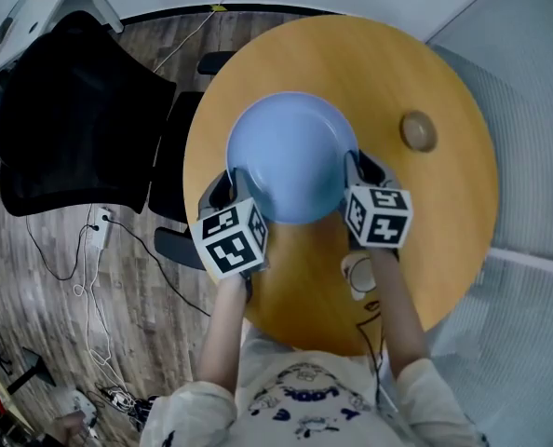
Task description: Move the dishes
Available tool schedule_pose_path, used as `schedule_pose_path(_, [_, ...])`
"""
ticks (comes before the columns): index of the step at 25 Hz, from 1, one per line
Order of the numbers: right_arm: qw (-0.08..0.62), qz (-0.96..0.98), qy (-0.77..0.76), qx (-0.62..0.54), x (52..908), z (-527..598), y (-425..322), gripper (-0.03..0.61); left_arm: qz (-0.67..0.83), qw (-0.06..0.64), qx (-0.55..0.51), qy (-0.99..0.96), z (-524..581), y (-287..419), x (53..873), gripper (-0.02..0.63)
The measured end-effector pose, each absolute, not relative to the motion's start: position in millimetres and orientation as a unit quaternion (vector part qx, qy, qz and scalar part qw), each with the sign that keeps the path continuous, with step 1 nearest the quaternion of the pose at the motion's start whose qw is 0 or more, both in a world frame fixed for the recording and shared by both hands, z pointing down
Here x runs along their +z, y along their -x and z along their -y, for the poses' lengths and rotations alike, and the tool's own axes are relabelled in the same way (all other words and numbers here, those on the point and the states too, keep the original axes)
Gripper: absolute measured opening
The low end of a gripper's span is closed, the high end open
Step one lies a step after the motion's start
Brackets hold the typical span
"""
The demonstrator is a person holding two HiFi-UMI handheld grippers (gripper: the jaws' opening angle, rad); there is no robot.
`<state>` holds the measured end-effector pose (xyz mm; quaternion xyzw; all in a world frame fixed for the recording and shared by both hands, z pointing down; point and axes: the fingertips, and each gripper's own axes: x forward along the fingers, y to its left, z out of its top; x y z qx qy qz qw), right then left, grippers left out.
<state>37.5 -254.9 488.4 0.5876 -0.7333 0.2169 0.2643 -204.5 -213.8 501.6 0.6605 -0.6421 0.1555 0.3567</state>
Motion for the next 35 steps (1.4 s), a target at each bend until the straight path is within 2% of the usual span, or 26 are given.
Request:
schedule_pose_path(10, [0.310,0.711,-0.580,0.250,554,258,-36,0.037,0.639,0.367,0.195,-0.648,225,207,556,0.037])
schedule_pose_path(21, [0.332,0.706,-0.569,0.260,570,252,-34,0.037,0.641,0.369,0.209,-0.639,225,210,573,0.037])
schedule_pose_path(24, [0.316,0.708,-0.569,0.274,571,251,-32,0.042,0.642,0.369,0.195,-0.643,224,211,573,0.038])
schedule_pose_path(27, [0.288,0.713,-0.570,0.290,559,249,-34,0.117,0.661,0.347,0.184,-0.639,225,223,558,0.048])
schedule_pose_path(31, [0.236,0.715,-0.593,0.286,522,251,-46,0.126,0.677,0.308,0.175,-0.645,232,230,526,0.048])
schedule_pose_path(35, [0.198,0.711,-0.621,0.263,482,252,-73,0.126,0.648,0.297,0.140,-0.687,248,197,488,0.048])
